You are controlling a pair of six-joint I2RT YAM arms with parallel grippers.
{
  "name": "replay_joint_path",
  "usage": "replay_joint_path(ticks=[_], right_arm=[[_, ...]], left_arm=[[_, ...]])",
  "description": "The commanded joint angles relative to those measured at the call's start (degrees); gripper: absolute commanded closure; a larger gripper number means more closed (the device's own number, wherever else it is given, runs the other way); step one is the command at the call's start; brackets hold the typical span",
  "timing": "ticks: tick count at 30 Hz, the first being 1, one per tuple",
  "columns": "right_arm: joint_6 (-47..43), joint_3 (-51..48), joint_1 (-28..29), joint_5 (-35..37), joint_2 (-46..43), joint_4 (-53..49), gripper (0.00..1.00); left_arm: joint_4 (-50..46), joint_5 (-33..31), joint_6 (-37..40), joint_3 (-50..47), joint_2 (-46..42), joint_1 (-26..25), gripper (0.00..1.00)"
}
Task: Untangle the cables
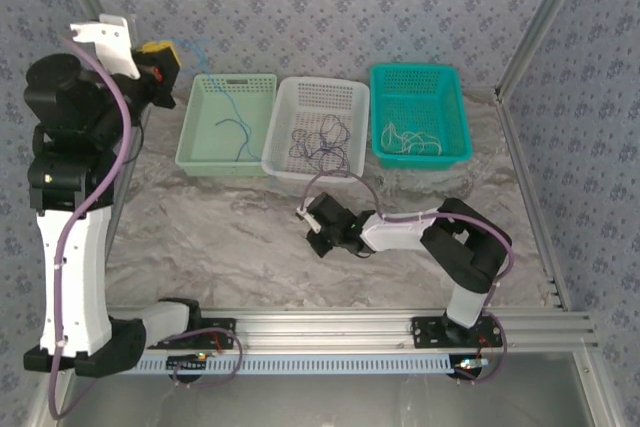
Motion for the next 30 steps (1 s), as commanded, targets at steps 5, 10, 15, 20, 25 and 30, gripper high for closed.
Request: replay_joint_path(ticks=[5, 10, 15, 20, 25, 30], right_arm=[[6.2, -6.7, -3.3, -0.4, -3.2, -7.1, 1.00], [7.6, -6.2, -3.5, -1.5, -5.5, -8.1, 1.00], [8.7, -5.3, -3.4, -1.3, -8.0, -10.0, 1.00], [10.0, -5.5, -3.3, -2.0, -10.6, -12.1, 1.00], [10.2, -5.1, -2.3, -1.8, -11.8, -13.9, 1.00], [11.5, -4.4, -1.1, -1.8, -11.7, -14.1, 1.00]], left_arm=[[-3.7, 1.2, -1.8, 13.8, 5.7, 6.0, 1.00], [-7.4, 4.2, -2.9, 21.6, 12.2, 6.8, 1.00], [-6.2, 7.8, -4.5, 19.7, 16.0, 7.7, 1.00], [-4.9, 7.6, -4.5, 15.5, 17.8, 8.2, 1.00], [-0.9, 7.2, -4.8, 12.0, 19.7, 8.7, 1.00], [1.1, 7.3, -5.0, 10.0, 21.9, 8.7, 1.00]])
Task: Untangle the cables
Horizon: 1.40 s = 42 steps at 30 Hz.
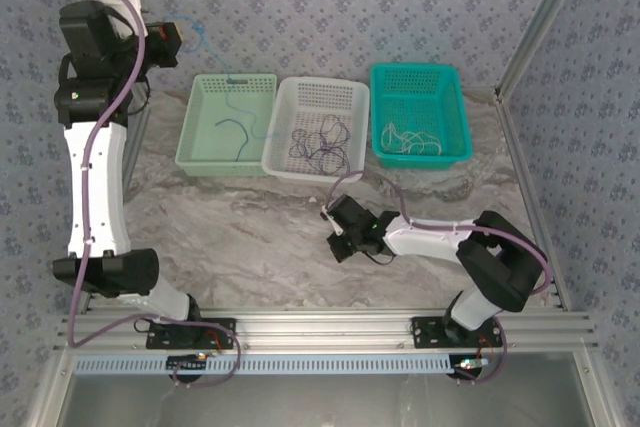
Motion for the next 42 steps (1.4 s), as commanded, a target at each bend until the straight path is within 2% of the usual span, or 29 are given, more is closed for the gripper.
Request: replay_joint_path(ticks=[1, 12, 22, 25, 27, 30, 34, 39, 42], right_arm=[[2.1, 0.8, 0.9, 0.1, -0.7, -1.9, 1.00], [3.9, 5.1, 2.5, 0.6, 1.8, -3.3, 1.00], [4.3, 7.9, 3.4, 0.0, 0.6, -6.5, 1.00], [4.1, 9.1, 3.7, -0.6, -0.3, -7.7, 0.94], [3.9, 9.9, 3.8, -0.6, -1.0, -9.0, 0.77], [3.7, 10.6, 3.8, 0.3, -2.9, -10.9, 0.52], [4.6, 10.1, 2.1, 0.9, -7.4, -12.0, 0.42], [5.6, 7.9, -2.4, 0.2, -13.7, -13.1, 0.38], [6.9, 6.2, -6.1, 2.4, -17.3, -16.4, 0.36]], left_arm=[[4.0, 1.1, -0.7, -0.6, 0.8, 0.3, 1.00], [6.6, 2.5, -1.2, -4.1, 5.9, 0.3, 1.00], [9.9, 2.6, -3.3, -12.1, 11.4, 3.0, 1.00], [9.7, 1.9, -3.2, -14.1, 12.8, 3.0, 1.00], [9.4, 2.7, -3.4, -14.9, 13.7, 3.0, 0.97], [7.5, 4.2, -3.6, -15.3, 15.0, 2.9, 0.86], [2.9, 4.2, -2.1, -15.6, 15.8, 1.5, 0.68], [0.3, 1.6, -1.6, -19.2, 15.4, 0.1, 0.45], [3.0, 1.4, -2.5, -24.1, 12.9, -0.4, 0.40]])
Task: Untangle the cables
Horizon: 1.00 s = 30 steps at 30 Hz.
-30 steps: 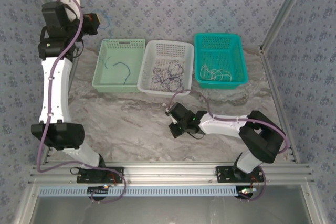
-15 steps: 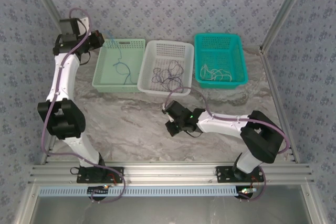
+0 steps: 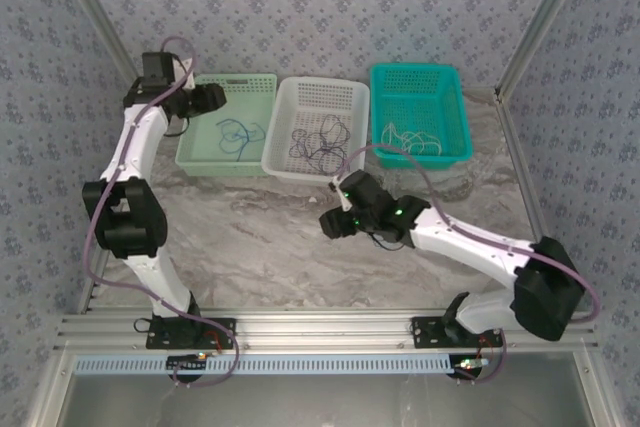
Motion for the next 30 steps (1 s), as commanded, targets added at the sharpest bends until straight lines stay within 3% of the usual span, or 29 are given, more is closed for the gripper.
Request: replay_joint_path(ticks=[1, 6, 12, 18, 24, 30], right_arm=[[2.9, -2.4, -4.3, 2.8, -3.4, -6.8, 0.35], [6.2, -3.9, -14.6, -0.3, -4.2, -14.6, 0.37], [6.6, -6.7, -16.6, 0.0, -3.0, -17.2, 0.38], [5.3, -9.6, -17.2, 0.4, -1.6, -16.5, 0.40], [5.9, -10.4, -17.0, -2.2, -1.8, -16.9, 0.43], [8.8, -10.9, -17.7, -4.4, -1.5, -17.0, 0.40]], left_arm=[[0.0, -1.0, -0.4, -4.2, -3.6, -0.7, 0.38], [4.2, -3.5, -1.0, -11.6, -11.2, -3.4, 0.27], [11.4, -5.6, -1.5, -24.1, -23.1, -7.3, 0.12], [13.1, -3.3, -2.1, -30.7, -29.4, -10.5, 0.11], [13.2, -2.3, -2.3, -33.1, -30.5, -13.0, 0.11], [14.5, -2.0, -3.2, -34.1, -30.2, -14.2, 0.11]])
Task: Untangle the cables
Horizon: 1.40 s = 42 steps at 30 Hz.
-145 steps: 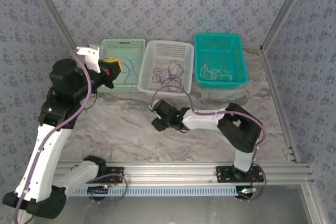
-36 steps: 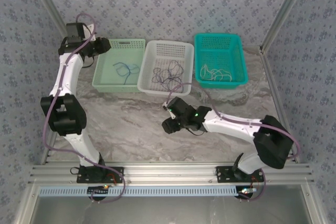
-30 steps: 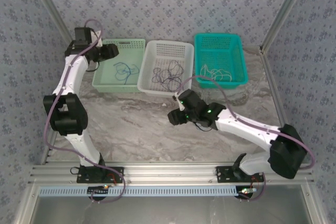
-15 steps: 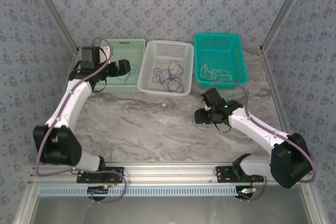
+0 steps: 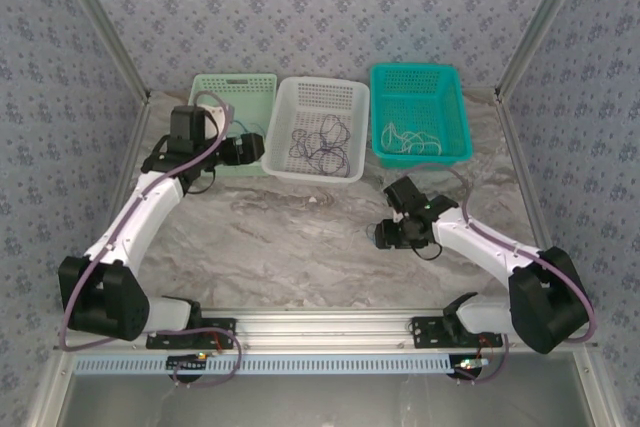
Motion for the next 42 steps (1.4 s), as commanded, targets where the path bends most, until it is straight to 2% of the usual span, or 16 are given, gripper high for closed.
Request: replay_joint_path(ticks=[1, 18, 28, 42], right_arm=[[3.1, -0.4, -1.4, -3.2, 0.9, -1.5, 0.40], [11.8, -1.3, -4.2, -5.3, 5.6, 3.7, 0.41], [16.9, -3.6, -5.2, -5.5, 0.5, 5.2, 0.42], [19.0, -3.8, -7.2, -9.8, 6.0, 7.1, 0.43]], left_arm=[[2.2, 1.2, -0.9, 0.1, -0.7, -0.7, 0.11], [2.5, 1.1, -0.4, -0.8, -0.8, -1.6, 0.11], [2.8, 1.4, -0.3, -1.1, -1.1, -1.6, 0.11], [5.1, 2.8, -0.9, -2.8, -0.8, -1.6, 0.11]])
